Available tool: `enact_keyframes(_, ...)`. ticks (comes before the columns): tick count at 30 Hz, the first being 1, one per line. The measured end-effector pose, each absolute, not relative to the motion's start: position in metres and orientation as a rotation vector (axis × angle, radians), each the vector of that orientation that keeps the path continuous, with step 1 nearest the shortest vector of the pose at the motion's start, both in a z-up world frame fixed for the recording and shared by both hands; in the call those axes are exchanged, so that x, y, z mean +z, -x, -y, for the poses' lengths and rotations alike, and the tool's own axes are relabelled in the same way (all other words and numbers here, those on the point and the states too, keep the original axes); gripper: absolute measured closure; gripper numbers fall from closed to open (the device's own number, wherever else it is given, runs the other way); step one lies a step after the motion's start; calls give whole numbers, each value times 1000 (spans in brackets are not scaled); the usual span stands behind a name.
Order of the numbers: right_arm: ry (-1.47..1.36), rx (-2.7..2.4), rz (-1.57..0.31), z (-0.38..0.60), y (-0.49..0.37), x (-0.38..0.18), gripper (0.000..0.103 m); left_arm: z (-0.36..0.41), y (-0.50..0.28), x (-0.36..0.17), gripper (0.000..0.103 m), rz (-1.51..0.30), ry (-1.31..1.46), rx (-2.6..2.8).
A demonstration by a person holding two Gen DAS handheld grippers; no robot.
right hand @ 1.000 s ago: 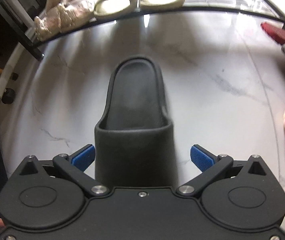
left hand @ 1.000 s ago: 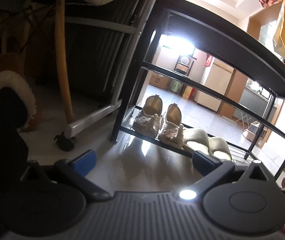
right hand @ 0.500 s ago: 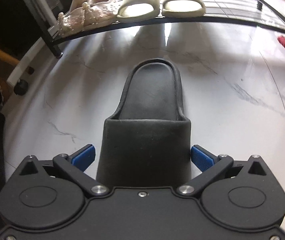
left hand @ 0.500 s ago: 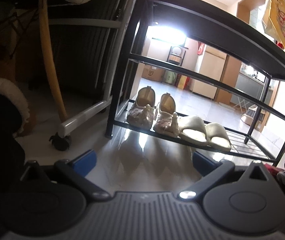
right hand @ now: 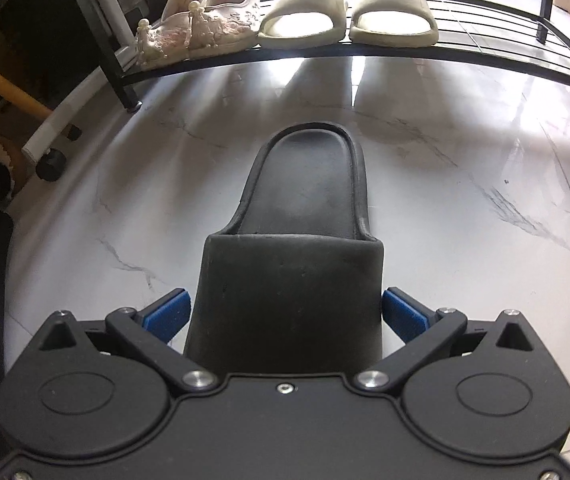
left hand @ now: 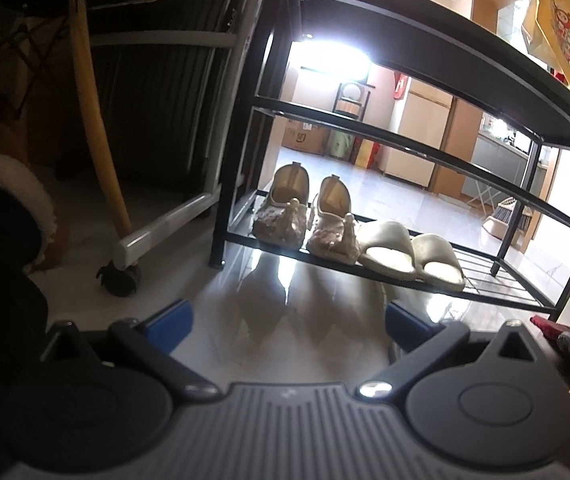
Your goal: Organize scattered shoes
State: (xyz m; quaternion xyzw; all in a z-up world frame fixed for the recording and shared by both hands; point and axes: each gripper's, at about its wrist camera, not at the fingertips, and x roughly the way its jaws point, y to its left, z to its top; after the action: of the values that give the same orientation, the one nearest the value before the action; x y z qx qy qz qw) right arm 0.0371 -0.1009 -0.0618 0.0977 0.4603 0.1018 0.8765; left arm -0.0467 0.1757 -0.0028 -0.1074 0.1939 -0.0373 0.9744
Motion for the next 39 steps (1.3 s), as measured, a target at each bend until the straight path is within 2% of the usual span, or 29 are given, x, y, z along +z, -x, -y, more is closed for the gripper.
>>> enact_keyframes(7,-397,183,-792,147,-14,-36,0,-178,46,-5,1,-411,231,-79)
enact_keyframes(15,-538,-92,-568,249,66,-7,0,-152,46,0,1,-453,186,-131)
enact_keyframes(25,-653,-377,-352,337,134,-19,0,-41,31,12,1,-524,226,-317)
enact_keyframes(33,-794,-482,-186,381,158,-39,0,90,-7,3,1,-598,159,-496)
enact_keyframes(39,-909,-448,-176,403,157,-57,0,165,-36,-17,1,-697,138,-597)
